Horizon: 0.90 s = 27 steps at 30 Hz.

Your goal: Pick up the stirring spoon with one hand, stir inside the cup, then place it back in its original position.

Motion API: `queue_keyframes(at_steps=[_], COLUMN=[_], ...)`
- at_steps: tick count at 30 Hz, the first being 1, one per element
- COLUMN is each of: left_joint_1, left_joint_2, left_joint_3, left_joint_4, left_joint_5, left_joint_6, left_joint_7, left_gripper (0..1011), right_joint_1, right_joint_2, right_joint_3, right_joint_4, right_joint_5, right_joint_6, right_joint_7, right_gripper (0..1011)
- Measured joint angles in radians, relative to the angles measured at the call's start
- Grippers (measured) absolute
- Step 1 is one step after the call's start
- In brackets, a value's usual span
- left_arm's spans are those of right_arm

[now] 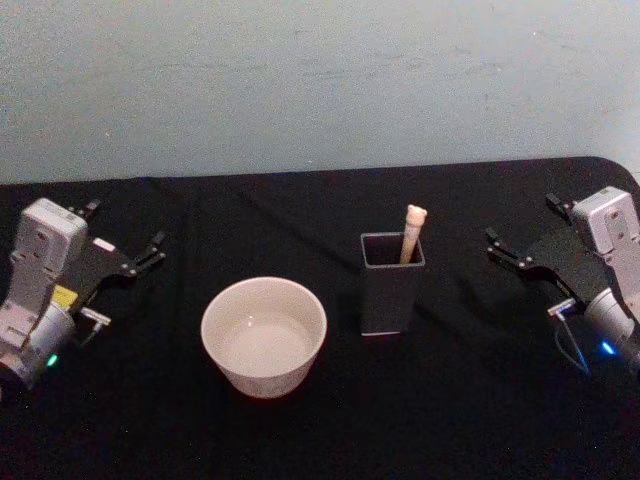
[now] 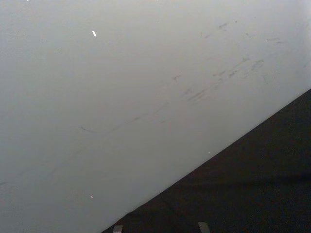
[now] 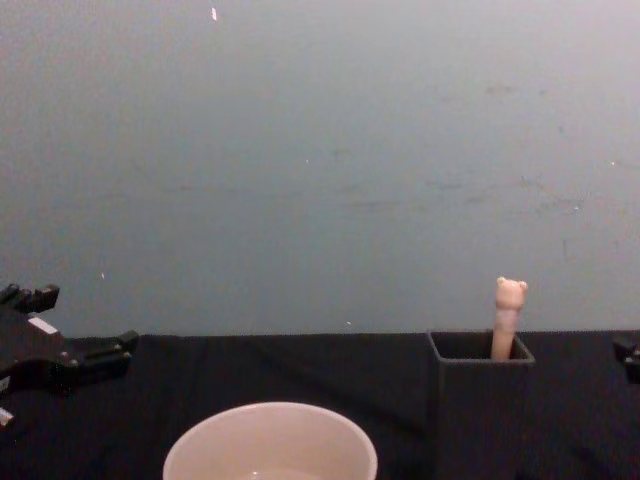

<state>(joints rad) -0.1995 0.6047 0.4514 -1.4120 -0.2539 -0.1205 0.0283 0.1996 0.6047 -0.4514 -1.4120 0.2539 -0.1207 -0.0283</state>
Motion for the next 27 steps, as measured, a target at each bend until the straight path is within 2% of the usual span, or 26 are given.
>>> queue_keyframes(at_steps=[27], left_joint_1=[0.000], left_joint_2=[0.000], left_joint_3=[0.000], left_joint_4=[0.000], left_joint_5=[0.000], left_joint_6=[0.000], left_joint_7=[0.000], left_gripper=[1001], right_joint_1=[0.000], right_joint_2=[0.000], right_joint_3=[0.000], right_joint_4=[0.000], right_joint_5=[0.000], right_joint_6=[0.000], right_joint_7=[0.000], right_gripper=[1002])
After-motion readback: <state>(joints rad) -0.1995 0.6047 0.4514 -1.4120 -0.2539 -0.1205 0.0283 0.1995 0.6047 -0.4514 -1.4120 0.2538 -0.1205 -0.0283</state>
